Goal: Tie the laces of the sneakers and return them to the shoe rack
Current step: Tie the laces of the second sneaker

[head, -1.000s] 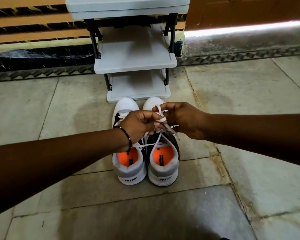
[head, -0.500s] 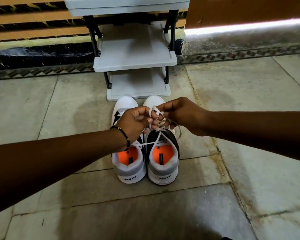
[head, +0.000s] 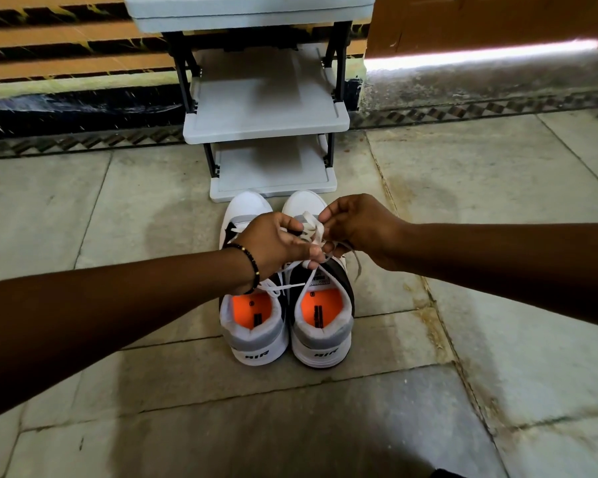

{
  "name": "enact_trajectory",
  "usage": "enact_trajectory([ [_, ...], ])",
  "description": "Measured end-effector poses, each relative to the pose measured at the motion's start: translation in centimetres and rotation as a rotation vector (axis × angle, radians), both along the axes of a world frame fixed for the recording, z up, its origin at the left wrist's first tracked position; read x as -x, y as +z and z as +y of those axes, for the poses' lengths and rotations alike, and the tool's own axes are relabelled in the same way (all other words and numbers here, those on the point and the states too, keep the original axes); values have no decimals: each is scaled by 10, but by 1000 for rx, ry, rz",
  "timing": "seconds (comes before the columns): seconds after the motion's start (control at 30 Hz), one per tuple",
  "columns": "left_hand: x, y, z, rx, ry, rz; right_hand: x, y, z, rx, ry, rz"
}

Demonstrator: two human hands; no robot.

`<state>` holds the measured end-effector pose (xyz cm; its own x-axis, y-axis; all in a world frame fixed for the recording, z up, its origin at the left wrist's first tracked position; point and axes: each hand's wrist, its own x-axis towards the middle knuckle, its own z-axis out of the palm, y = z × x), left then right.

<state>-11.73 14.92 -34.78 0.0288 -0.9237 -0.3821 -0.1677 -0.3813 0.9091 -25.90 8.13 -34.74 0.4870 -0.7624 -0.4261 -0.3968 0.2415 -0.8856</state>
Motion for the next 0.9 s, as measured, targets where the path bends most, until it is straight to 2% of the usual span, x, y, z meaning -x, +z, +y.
enact_trajectory([
  [0.13, -2, -3, -9, 4, -50, -210, -2, -1, -1, 151, 140, 28],
  [0.23, -1, -6, -11, 8, -37, -281, -1, 3, -4, 312, 307, 111],
  [0.37, -4, -7, -9, 31, 13, -306, 6, 12, -6, 405, 511, 194],
  [0.47, -6, -9, -10, 33, 22, -283, 8, 11, -6, 491, 500, 197],
  [0.53, -5, -10, -9, 17, 22, -275, 10, 9, -7, 482, 485, 193],
  [0.67, -4, -10, -7, -13, 21, -249, 13, 5, -5, 467, 605, 217],
  [0.77, -4, -10, -6, -15, -1, -244, 14, 0, -2, 478, 557, 196],
  [0.83, -3, -8, -5, -19, -9, -135, 13, -1, -2, 478, 454, 151],
  [0.9, -4, -6, -5, -17, -22, 43, 12, 1, -6, 376, 338, 71],
])
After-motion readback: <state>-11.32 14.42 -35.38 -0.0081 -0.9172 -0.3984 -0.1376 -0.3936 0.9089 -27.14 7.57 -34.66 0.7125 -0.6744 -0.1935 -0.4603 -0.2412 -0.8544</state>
